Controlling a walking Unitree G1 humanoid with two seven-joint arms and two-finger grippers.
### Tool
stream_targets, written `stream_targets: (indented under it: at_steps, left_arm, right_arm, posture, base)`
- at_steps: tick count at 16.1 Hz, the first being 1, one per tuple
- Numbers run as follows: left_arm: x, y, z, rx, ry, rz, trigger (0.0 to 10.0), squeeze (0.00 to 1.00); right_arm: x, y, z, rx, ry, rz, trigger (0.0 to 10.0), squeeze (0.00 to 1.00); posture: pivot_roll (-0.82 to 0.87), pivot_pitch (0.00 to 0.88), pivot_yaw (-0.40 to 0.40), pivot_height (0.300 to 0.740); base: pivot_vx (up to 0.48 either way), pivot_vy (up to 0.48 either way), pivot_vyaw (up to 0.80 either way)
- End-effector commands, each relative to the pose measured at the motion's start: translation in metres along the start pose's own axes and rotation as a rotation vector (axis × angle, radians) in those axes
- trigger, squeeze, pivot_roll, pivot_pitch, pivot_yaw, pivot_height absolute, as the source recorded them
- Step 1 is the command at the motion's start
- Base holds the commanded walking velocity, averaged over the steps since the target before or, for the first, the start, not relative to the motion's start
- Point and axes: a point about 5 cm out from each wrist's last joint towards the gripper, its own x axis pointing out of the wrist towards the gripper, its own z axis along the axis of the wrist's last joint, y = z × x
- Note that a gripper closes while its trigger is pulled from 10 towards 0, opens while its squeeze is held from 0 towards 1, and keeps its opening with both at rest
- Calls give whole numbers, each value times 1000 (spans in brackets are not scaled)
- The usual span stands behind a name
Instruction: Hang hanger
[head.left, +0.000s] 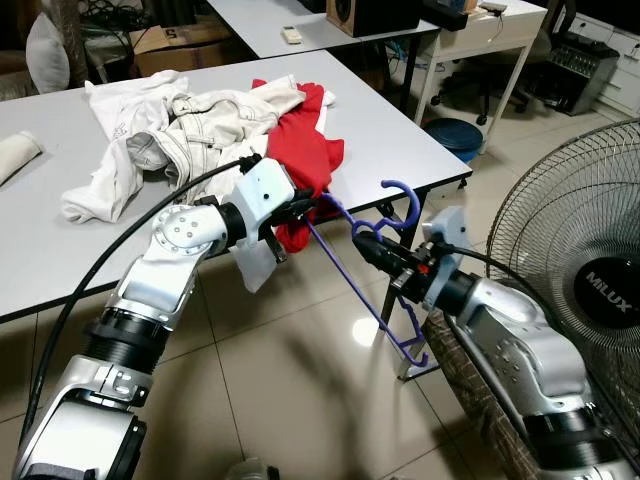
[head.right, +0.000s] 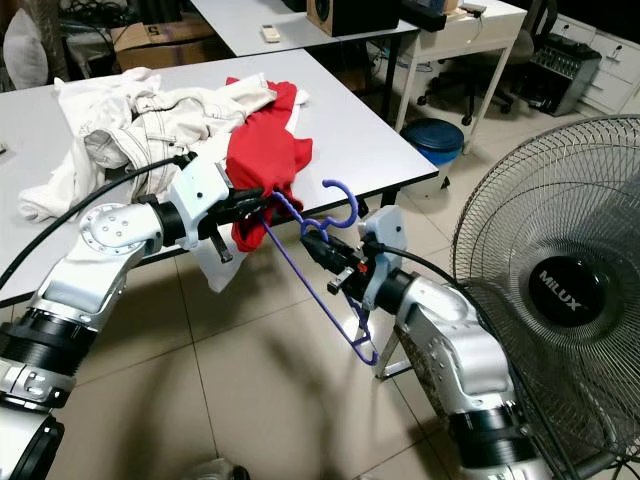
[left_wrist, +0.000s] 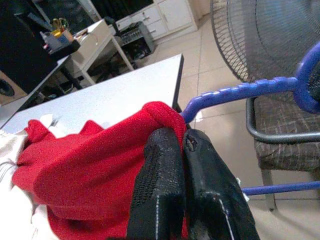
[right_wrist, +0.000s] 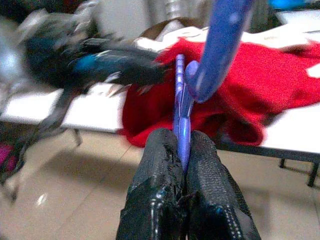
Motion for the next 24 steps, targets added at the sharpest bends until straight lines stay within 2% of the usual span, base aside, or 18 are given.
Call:
stream_targets:
  at_steps: [1,3,4,5,6,7,9,11,12,14,15,16,17,19,21,23,24]
  left_arm:
    - [5,0,8,39,-1,-12,0,0]
    - [2,0,3,50,37,1,0,0]
    - [1,0,2,51,44,2,0,0]
    - [-7,-1,-8,65,98,0,0,0]
    - [-10,0,-11,71,117,4,549,0]
    - [-17,6,-20,95,167,49,667,0]
    - [-26,26,-20,128,194,129,118,0]
    - [-30,43,-9,140,153,165,549,0]
    - [-28,40,0,115,89,112,2745,0]
    - [-26,34,2,106,75,73,2627,0]
    - [-19,17,0,93,70,-20,2118,0]
    - [-18,13,-1,88,68,-46,1843,0]
    - [-18,1,0,63,62,-129,1843,0]
    - [-23,-8,1,34,71,-220,1608,0]
    - [-29,-16,4,-12,68,-294,1608,0]
    - [-32,-21,9,-54,49,-330,1608,0]
    - [-36,-26,14,-116,39,-374,588,0]
  right_arm:
    - [4,-6,6,20,-38,-46,10000,0]
    - [15,-16,12,170,-142,-130,10000,0]
    - [16,-18,13,192,-158,-142,10000,0]
    - [17,-27,20,333,-242,-185,10000,0]
    - [17,-29,21,372,-261,-189,10000,0]
    - [16,-32,24,436,-287,-181,10000,0]
    - [15,-37,27,514,-309,-178,10000,0]
    - [17,-40,28,563,-301,-177,10000,0]
    - [22,-38,28,638,-314,-170,10000,0]
    - [26,-37,29,680,-335,-172,10000,0]
    - [39,-38,32,788,-387,-202,10000,0]
    - [43,-39,33,811,-400,-212,10000,0]
    - [56,-39,35,836,-416,-239,10000,0]
    - [70,-39,37,843,-427,-283,10000,0]
    - [82,-38,41,897,-459,-318,10000,0]
    - [91,-36,43,914,-476,-332,10000,0]
    - [97,-34,45,926,-498,-346,10000,0]
  posture:
    - [-105,26,2,740]
    - [-89,54,3,740]
    - [-89,54,3,740]
    - [-80,64,6,740]
    - [-78,65,6,740]
    - [-76,64,5,740]
    - [-76,59,6,740]
    - [-79,53,13,740]
    - [-79,51,16,740]
    - [-76,53,17,740]
    - [-64,65,25,740]
    - [-61,67,26,740]
    - [-44,79,30,740]
    - [-20,95,32,740]
    - [12,112,33,740]
    - [25,121,36,740]
    - [45,128,37,740]
  base:
    - [0,0,0]
    - [0,0,0]
    - [0,0,0]
    - [0,0,0]
    - [0,0,0]
    - [0,0,0]
    - [0,0,0]
    - [0,0,0]
    - [0,0,0]
    - [0,0,0]
    - [0,0,0]
    - [0,0,0]
    - [0,0,0]
    - [0,0,0]
    - [0,0,0]
    - [0,0,0]
    - [0,0,0]
